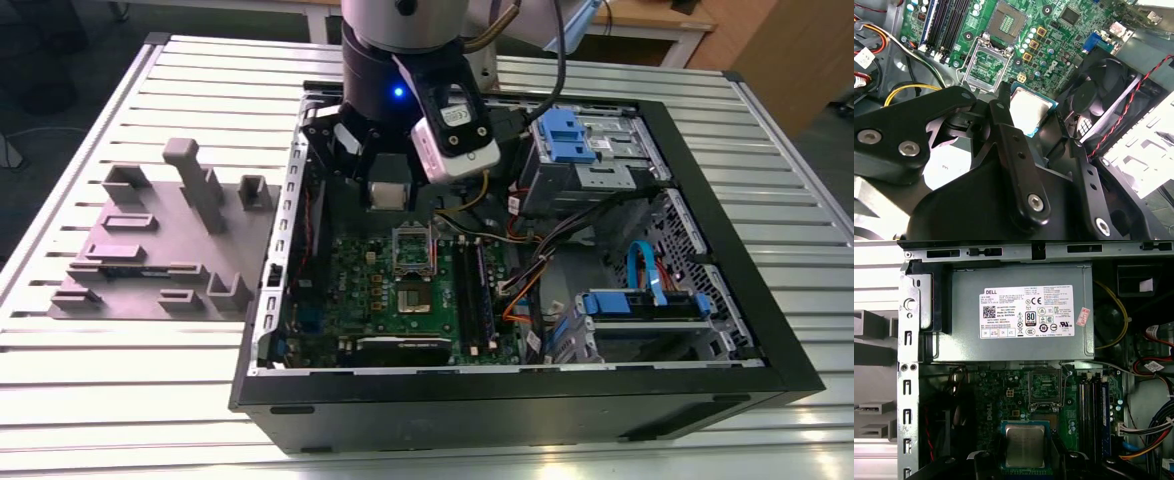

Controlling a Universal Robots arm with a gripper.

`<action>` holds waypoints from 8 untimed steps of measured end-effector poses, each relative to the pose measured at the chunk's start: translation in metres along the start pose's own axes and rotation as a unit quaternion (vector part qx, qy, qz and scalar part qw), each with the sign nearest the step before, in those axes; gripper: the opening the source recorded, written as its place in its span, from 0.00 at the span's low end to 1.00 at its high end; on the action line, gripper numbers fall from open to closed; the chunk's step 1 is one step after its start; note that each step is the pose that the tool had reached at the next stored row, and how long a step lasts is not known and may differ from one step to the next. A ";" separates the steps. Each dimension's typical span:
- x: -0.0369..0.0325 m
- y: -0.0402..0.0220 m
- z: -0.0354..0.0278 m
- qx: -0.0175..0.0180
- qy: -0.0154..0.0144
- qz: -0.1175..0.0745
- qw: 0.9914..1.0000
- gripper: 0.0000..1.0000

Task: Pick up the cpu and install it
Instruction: 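Place the cpu into insertion slot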

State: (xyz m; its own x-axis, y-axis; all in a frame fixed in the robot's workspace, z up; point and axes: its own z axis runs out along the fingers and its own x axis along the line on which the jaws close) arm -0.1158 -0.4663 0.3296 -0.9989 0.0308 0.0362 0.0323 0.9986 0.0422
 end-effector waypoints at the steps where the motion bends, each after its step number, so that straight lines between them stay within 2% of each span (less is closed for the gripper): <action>1: 0.0000 0.0000 0.0001 0.000 0.000 0.000 1.000 0.47; 4: -0.0003 -0.0005 0.0025 0.000 0.000 0.000 1.000 0.47; 8: -0.0028 -0.0026 0.0096 0.000 0.000 0.000 1.000 0.47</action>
State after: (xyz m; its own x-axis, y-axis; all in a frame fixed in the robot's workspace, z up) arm -0.1134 -0.4686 0.3197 -0.9989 0.0309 0.0362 0.0324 0.9986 0.0422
